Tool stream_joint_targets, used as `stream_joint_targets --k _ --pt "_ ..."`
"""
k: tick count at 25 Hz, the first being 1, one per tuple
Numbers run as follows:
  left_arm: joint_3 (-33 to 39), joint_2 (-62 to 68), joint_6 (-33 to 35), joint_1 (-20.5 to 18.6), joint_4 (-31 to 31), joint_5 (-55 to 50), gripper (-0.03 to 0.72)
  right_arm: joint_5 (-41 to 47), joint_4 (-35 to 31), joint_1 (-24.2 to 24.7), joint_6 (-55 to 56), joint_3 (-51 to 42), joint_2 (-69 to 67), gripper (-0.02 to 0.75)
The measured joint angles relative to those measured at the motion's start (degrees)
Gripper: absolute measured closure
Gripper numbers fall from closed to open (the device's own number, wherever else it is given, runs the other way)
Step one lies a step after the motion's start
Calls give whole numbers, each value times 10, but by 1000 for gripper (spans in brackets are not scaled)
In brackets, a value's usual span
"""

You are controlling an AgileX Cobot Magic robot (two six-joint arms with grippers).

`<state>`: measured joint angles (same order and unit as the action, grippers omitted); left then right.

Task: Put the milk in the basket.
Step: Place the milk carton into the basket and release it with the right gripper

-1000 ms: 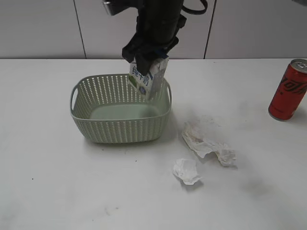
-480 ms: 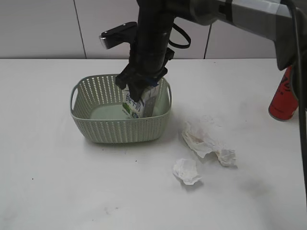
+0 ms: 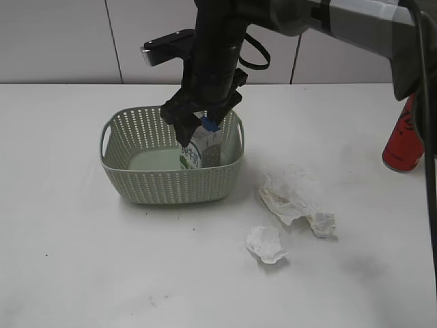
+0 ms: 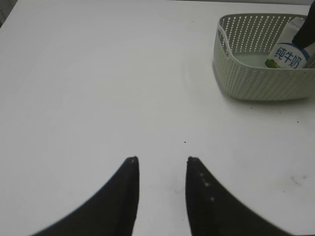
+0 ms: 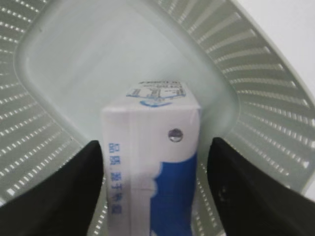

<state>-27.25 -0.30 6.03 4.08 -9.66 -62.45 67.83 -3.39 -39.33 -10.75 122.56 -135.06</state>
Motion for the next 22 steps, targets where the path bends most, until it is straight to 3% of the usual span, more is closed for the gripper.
stream_joint_targets --k 13,22 --pt "0 0 0 0 0 0 454 17 20 12 57 0 92 139" --pt "0 0 0 0 0 0 454 18 34 80 103 -14 158 145"
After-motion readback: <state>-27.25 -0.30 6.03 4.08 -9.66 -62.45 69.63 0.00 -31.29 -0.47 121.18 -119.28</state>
